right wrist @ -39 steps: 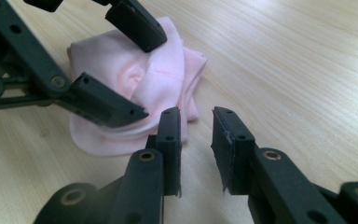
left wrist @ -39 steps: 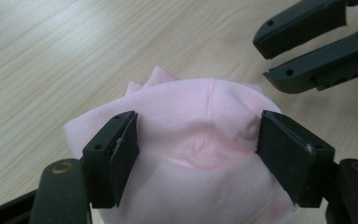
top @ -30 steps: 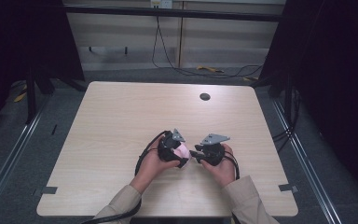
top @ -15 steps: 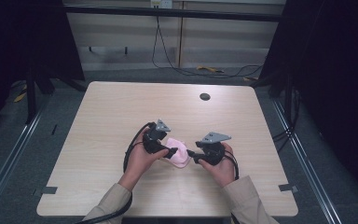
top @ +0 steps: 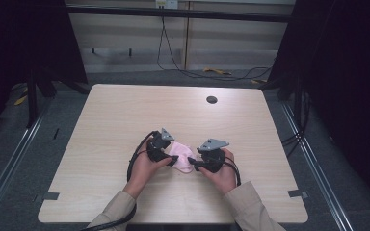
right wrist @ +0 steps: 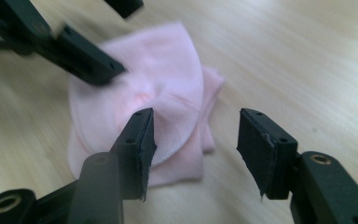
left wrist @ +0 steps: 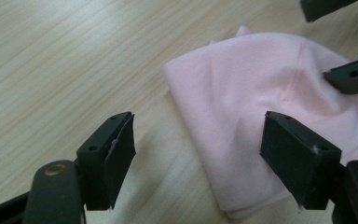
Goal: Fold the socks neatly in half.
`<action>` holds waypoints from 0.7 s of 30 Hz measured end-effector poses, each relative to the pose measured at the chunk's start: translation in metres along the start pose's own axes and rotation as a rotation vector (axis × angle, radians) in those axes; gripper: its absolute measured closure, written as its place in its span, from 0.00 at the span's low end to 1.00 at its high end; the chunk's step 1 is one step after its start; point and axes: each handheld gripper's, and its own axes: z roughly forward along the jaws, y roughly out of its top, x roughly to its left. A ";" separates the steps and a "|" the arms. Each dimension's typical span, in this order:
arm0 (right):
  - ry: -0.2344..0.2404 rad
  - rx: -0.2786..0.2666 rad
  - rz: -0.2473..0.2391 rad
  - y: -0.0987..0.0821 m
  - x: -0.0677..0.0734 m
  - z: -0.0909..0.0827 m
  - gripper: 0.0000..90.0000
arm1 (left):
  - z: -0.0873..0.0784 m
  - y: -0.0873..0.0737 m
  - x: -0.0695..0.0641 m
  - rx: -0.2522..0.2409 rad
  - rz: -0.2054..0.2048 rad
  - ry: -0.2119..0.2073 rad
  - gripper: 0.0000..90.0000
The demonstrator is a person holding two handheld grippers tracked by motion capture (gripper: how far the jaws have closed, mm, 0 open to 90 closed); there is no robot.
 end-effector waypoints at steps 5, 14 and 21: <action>-0.018 0.022 -0.035 -0.003 -0.001 -0.006 0.52 | 0.000 -0.001 -0.001 0.001 -0.004 -0.001 0.28; -0.034 0.019 -0.001 -0.007 -0.012 -0.017 0.50 | -0.010 -0.001 0.000 -0.021 -0.005 -0.002 0.29; -0.035 -0.007 0.045 -0.010 -0.020 -0.027 0.40 | -0.020 -0.007 0.006 -0.034 -0.030 -0.033 0.27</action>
